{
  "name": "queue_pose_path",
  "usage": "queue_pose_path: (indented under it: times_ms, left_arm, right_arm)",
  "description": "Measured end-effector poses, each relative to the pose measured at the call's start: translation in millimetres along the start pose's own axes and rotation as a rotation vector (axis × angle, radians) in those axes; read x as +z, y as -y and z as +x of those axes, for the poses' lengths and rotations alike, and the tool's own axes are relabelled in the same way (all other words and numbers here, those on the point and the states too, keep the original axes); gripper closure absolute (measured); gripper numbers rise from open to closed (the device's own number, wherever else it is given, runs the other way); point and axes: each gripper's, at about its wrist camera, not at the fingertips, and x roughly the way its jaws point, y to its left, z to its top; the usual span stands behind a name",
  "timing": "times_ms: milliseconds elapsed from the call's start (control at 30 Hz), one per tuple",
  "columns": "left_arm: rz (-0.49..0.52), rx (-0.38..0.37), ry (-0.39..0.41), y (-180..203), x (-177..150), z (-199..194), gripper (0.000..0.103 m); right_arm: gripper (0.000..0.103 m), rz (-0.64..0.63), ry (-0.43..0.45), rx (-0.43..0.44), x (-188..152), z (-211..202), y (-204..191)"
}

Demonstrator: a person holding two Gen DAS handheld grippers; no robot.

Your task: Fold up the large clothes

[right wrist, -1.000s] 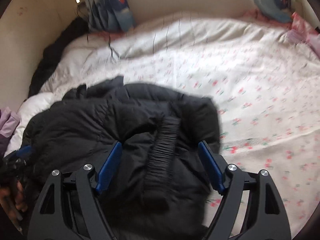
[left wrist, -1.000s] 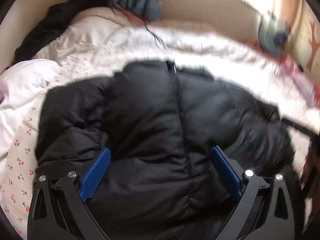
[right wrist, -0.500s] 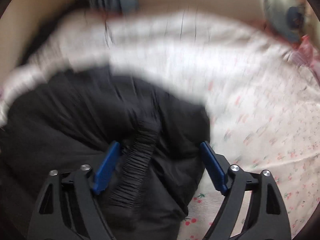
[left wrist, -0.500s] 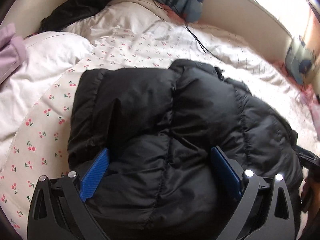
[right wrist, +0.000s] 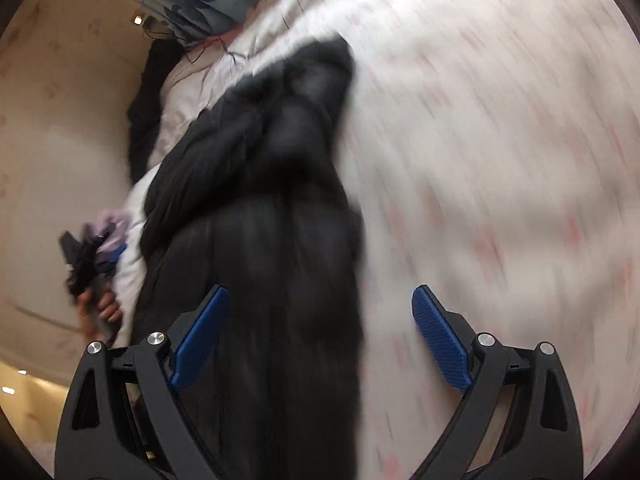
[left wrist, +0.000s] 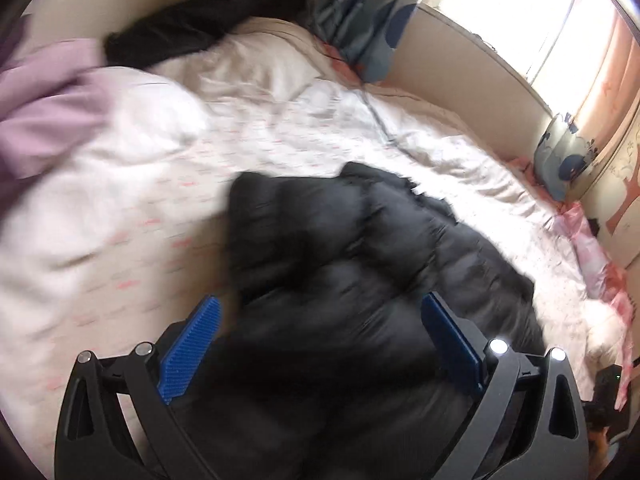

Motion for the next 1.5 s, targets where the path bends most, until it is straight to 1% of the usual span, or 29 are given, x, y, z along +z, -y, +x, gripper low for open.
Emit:
queue_pose_path:
  times_ms: [67,100,133,200,267,300,400,500,567,633,733,767,800,833,867,900,933,967,1067,1133,1200,1267,1300,1333,1367,1400,1433,1467,1500]
  left_arm:
    - [0.009,0.038,-0.053,-25.1,-20.7,-22.4,0.007]
    - [0.009,0.071,-0.091,-39.1,-34.9,-33.7,0.007]
    - [0.006,0.081,-0.111,-45.7,-40.8,-38.1,0.007]
    - [-0.006,0.068,-0.178,-62.1,-67.7,-52.3,0.007]
    - [-0.034,0.025,-0.24,-74.4,-94.4,-63.9,0.007]
    - [-0.055,-0.008,-0.264,-77.5,-104.3,-67.0,0.007]
    - [-0.141,-0.131,-0.348,-86.1,-138.5,-75.3,0.007]
    - [-0.184,-0.207,-0.402,-88.5,-166.2,-78.1,0.007]
    - [-0.199,-0.237,-0.474,-84.8,-185.1,-73.4,0.007]
    - [-0.193,-0.231,-0.534,-80.4,-200.7,-69.8,0.007]
    - [-0.182,-0.259,-0.505,-72.3,-204.0,-74.1,0.008]
    - [-0.195,-0.277,-0.476,-69.1,-202.7,-79.7,0.015]
    - [-0.204,-0.297,-0.458,-66.6,-202.8,-84.3,0.022]
    - [-0.205,-0.313,-0.44,-61.0,-200.6,-90.6,0.042]
    - [-0.209,-0.321,-0.426,-58.4,-197.0,-96.5,0.061]
    - [-0.219,-0.341,-0.412,-54.8,-192.7,-101.2,0.068]
    - [-0.23,-0.365,-0.392,-52.9,-186.1,-107.8,0.078]
    - [-0.236,-0.399,-0.355,-46.7,-175.6,-119.6,0.085]
    - [-0.24,-0.492,-0.264,-31.1,-149.0,-150.8,0.091]
    - [-0.209,-0.544,-0.191,-15.7,-126.4,-182.8,0.092]
    - [-0.189,-0.587,-0.14,-12.4,-113.5,-209.7,0.092]
    - [-0.164,-0.626,-0.1,-5.6,-104.7,-233.7,0.092]
    - [-0.156,-0.645,-0.095,-6.0,-105.0,-242.1,0.092]
    - [-0.144,-0.648,-0.108,-8.9,-109.3,-248.5,0.092]
    - [-0.133,-0.634,-0.123,-12.6,-113.8,-248.9,0.092]
    - [-0.121,-0.611,-0.159,-18.8,-123.3,-244.8,0.092]
    - [-0.118,-0.598,-0.214,-27.8,-135.0,-236.2,0.089]
    - [-0.122,-0.572,-0.307,-44.3,-155.9,-219.2,0.084]
    - [-0.123,-0.523,-0.376,-58.7,-173.3,-206.4,0.08]
  right_arm:
    - [0.014,0.033,-0.002,0.098,-21.7,-14.7,10.3]
    - [0.014,0.04,-0.003,0.12,-30.1,-20.6,12.3]
    - [0.014,0.042,-0.013,0.148,-39.0,-23.0,12.0]
    - [0.014,0.034,-0.056,0.205,-54.8,-20.2,6.4]
    - [0.014,0.006,-0.108,0.225,-64.6,-13.7,-4.3]
    - [0.012,-0.012,-0.155,0.238,-72.1,-8.7,-12.4]
    - [0.008,-0.038,-0.249,0.251,-84.8,2.5,-26.8]
    - [0.007,-0.036,-0.319,0.278,-94.1,5.9,-31.8]
    - [0.007,-0.01,-0.364,0.309,-97.8,6.6,-32.5]
    - [0.007,-0.021,-0.374,0.303,-102.4,8.5,-33.4]
    - [0.008,-0.024,-0.327,0.322,-104.4,13.8,-39.3]
    - [0.022,-0.039,-0.309,0.319,-107.0,15.3,-43.7]
    - [0.055,-0.041,-0.293,0.32,-107.4,18.5,-45.9]
    - [0.072,-0.033,-0.268,0.33,-108.1,20.5,-47.6]
    - [0.081,-0.036,-0.242,0.348,-108.9,20.0,-51.1]
    - [0.085,-0.058,-0.208,0.357,-109.4,18.8,-59.6]
    - [0.087,-0.067,-0.172,0.374,-108.2,17.1,-70.4]
    - [0.089,-0.073,-0.141,0.39,-105.8,13.5,-78.0]
    - [0.091,-0.1,-0.01,0.47,-92.3,-12.1,-110.1]
    - [0.092,-0.138,0.067,0.516,-80.8,-41.8,-134.6]
    - [0.093,-0.183,0.116,0.54,-72.5,-72.9,-154.7]
    - [0.093,-0.215,0.165,0.53,-70.7,-105.3,-163.4]
    - [0.093,-0.233,0.174,0.511,-72.9,-118.5,-162.6]
    - [0.094,-0.25,0.176,0.474,-77.7,-127.5,-158.5]
    - [0.094,-0.251,0.144,0.425,-84.2,-129.3,-147.7]
    - [0.093,-0.235,0.107,0.379,-91.4,-127.0,-132.4]
    - [0.093,-0.207,0.063,0.321,-98.6,-121.3,-113.7]
    - [0.088,-0.165,-0.029,0.227,-110.6,-105.6,-86.9]
    - [0.087,-0.136,-0.095,0.104,-124.2,-91.6,-61.1]
